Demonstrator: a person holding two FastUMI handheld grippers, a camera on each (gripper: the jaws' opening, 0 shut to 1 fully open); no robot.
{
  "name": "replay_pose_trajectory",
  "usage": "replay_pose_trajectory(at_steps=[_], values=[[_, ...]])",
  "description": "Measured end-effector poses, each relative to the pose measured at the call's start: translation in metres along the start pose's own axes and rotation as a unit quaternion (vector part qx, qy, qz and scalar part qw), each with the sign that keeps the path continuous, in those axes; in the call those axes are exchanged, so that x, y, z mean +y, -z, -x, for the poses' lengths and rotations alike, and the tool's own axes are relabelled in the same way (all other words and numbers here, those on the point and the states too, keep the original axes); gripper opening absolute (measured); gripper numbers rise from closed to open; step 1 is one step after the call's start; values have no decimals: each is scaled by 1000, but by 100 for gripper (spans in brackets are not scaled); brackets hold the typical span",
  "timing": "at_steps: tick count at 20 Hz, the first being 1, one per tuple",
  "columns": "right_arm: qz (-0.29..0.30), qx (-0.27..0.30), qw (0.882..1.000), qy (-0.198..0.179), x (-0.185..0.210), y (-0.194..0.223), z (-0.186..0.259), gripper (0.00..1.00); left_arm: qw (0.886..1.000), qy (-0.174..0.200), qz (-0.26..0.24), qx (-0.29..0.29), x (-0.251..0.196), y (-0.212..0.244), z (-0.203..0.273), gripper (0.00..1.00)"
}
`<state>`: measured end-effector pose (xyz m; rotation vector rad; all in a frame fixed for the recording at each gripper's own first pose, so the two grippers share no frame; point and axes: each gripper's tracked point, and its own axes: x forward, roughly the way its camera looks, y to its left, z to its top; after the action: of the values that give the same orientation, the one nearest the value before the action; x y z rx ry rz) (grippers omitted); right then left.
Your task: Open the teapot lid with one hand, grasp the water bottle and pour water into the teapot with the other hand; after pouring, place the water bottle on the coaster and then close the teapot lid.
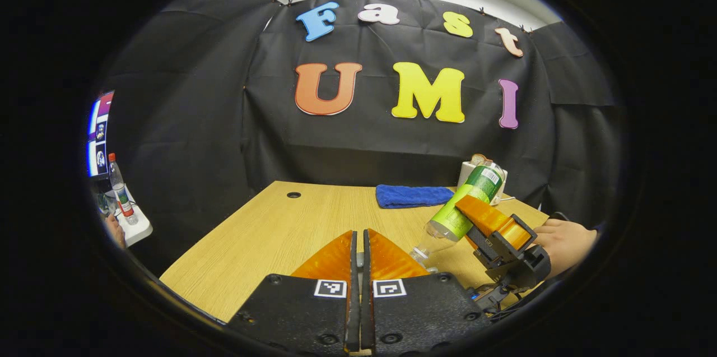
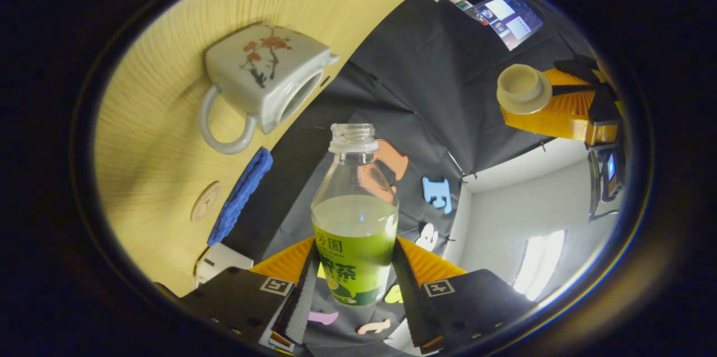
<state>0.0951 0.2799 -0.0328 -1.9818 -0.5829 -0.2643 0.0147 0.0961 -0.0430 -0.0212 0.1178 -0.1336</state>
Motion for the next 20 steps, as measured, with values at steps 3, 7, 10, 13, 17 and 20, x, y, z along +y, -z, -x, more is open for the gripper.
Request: replay_pose_trajectory(at_steps=[3,7,10,13,17,20], values=[[-4,1,1000,0,0,1,-1,70,1000,0,0,1,1,1,0,3],[-65,5,998,-13,13,2,0,69,1000,2,-1,0,0,0,0,3],[-124,20,992,-30,25,5,6,71,1000,4,-3,-5,-3,-2,2,4],[-171,38,983,-45,23,26,3,71,1000,3,-5,-4,-5,-2,-1,4],[-259,62,960,-89,42,43,-1,71,1000,-1,-8,0,-2,1,0,4],[-330,85,934,-108,40,63,-2,71,1000,-3,-13,3,-3,4,-3,4]])
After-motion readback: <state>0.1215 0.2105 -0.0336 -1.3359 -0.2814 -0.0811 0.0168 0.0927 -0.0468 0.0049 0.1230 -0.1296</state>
